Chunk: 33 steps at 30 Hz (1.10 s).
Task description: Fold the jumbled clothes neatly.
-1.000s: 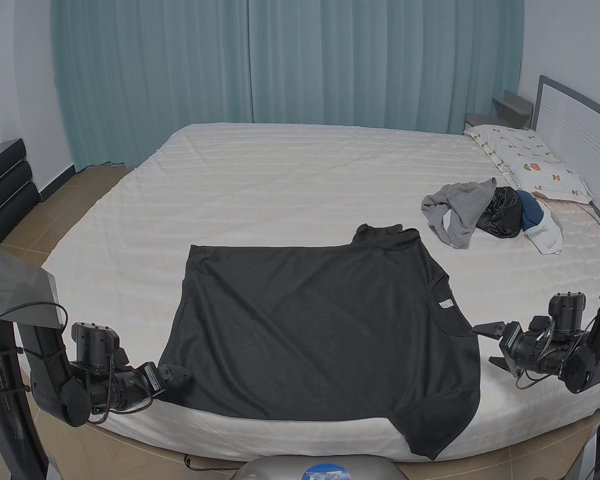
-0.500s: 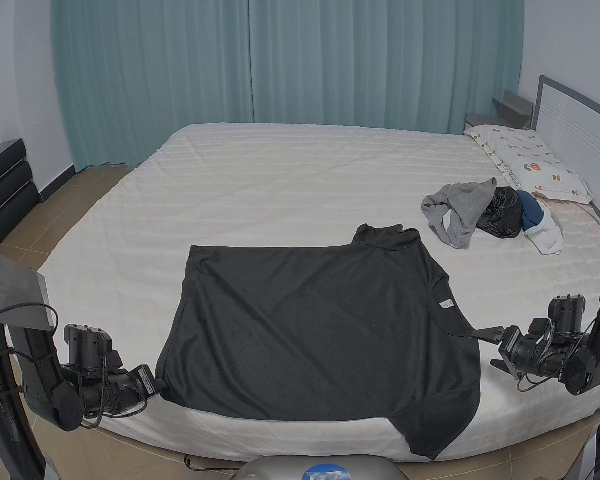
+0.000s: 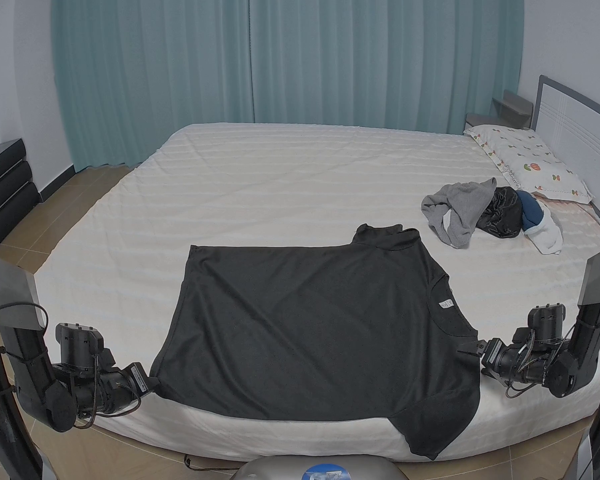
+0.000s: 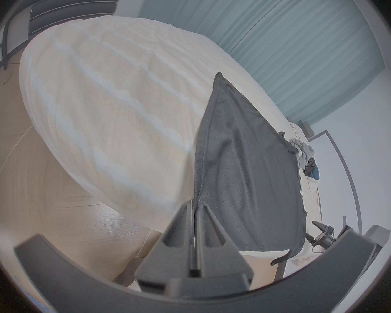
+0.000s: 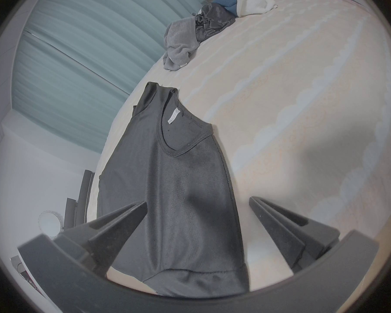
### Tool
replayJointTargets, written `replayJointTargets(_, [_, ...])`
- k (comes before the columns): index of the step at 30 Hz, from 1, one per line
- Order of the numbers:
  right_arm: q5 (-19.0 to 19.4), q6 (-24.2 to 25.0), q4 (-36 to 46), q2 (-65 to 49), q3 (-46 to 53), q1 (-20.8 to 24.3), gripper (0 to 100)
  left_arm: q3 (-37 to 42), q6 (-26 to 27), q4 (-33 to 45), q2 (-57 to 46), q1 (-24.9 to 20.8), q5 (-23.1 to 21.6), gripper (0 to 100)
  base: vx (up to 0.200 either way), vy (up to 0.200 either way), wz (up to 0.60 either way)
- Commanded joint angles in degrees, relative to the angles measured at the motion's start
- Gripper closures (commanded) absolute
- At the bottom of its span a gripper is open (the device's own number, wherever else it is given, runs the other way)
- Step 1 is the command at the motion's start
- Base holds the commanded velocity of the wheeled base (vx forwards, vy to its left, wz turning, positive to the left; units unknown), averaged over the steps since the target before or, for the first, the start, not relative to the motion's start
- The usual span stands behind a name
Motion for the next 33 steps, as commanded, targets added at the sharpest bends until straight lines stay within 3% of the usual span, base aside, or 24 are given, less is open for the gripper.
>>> replayJointTargets(1, [-0.32, -0.08, 0.18, 3.85, -2.10, 0.84, 0, -0.17, -0.14, -0.02, -0.19, 1.10, 0.00, 100, 0.000, 0.000, 0.00])
replayJointTargets(2, [-0.32, -0.08, 0.18, 3.94, -2.27, 0.84, 100, -0.17, -0.14, -0.02, -0.19, 1.19, -0.08, 100, 0.000, 0.000, 0.00])
replayJointTargets(12, [-0.49, 0.36, 0.44, 3.41, -9.04, -0.13, 100, -0.26, -0.31, -0.10, -0.36, 1.19, 0.00, 100, 0.000, 0.000, 0.00])
replayJointTargets(18, [-0.49, 0.18, 1.06, 3.50, -13.70, 0.14, 100, -0.43, -3.92, -3.53, -0.63, 1.19, 0.09, 100, 0.000, 0.000, 0.00])
replayJointTargets(25, [-0.49, -0.17, 7.92, 4.02, -20.47, 0.49, 100, -0.17, -6.11, -5.90, 0.08, 1.10, 0.00, 100, 0.000, 0.000, 0.00])
replayJointTargets(31, [-0.49, -0.61, 8.88, 6.48, -23.63, 0.75, 100, 0.10, -6.38, -5.99, 0.16, 1.01, 0.00, 100, 0.000, 0.000, 0.00])
replayJointTargets(32, [-0.49, -0.61, 8.88, 6.48, -23.72, 0.75, 0, 0.10, -6.38, -5.99, 0.16, 1.01, 0.00, 100, 0.000, 0.000, 0.00])
replayJointTargets(33, [-0.41, -0.61, 8.62, 7.01, -24.16, 0.66, 0, 0.27, -6.38, -5.99, 0.25, 0.93, 0.00, 100, 0.000, 0.000, 0.00])
